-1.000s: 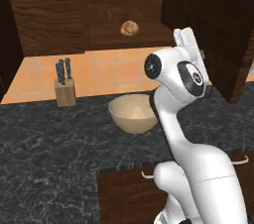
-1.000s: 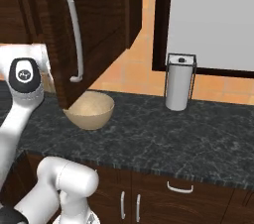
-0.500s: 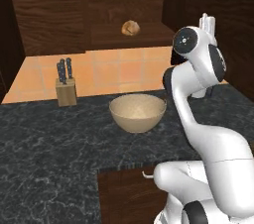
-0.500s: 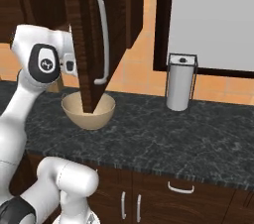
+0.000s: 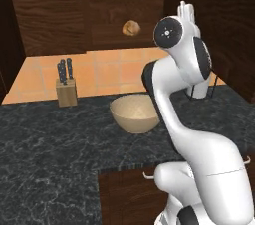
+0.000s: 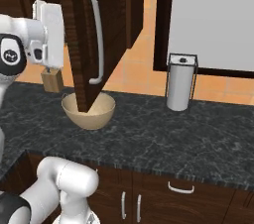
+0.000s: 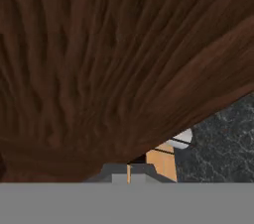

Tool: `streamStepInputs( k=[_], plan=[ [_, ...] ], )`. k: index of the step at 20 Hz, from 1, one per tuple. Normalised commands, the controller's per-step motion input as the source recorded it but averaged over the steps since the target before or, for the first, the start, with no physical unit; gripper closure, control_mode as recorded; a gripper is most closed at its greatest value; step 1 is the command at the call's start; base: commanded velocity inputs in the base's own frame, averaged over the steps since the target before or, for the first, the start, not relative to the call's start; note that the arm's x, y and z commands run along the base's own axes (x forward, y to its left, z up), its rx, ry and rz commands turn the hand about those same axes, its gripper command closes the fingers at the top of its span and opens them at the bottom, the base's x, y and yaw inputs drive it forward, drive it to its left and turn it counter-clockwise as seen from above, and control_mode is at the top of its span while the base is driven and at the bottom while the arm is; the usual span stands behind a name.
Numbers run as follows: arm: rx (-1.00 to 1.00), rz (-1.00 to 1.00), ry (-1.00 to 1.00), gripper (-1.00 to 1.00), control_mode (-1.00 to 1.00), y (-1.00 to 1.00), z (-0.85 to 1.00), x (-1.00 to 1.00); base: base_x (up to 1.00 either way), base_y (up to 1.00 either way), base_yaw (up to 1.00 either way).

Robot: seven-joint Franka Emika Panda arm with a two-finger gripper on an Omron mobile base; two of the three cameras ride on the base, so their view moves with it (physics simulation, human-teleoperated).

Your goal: Open the cabinet, pick up the bread from the cabinet and place it in the basket. Then move the basket to the dining counter.

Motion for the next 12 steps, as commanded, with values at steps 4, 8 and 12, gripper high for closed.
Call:
streamStepInputs(
  k=[4,8,12],
  plan=[
    [-0.21,0.2,0.43,1.0,-1.0,0.66,0.32,0.04,0.0,0.0,0.0],
    [-0.14,0.29,0.54,1.0,-1.0,0.42,0.05,0.09,0.0,0.0,0.0],
    [-0.24,0.32,0.31,1.0,-1.0,0.21,0.01,0.19,0.0,0.0,0.0]
  ],
)
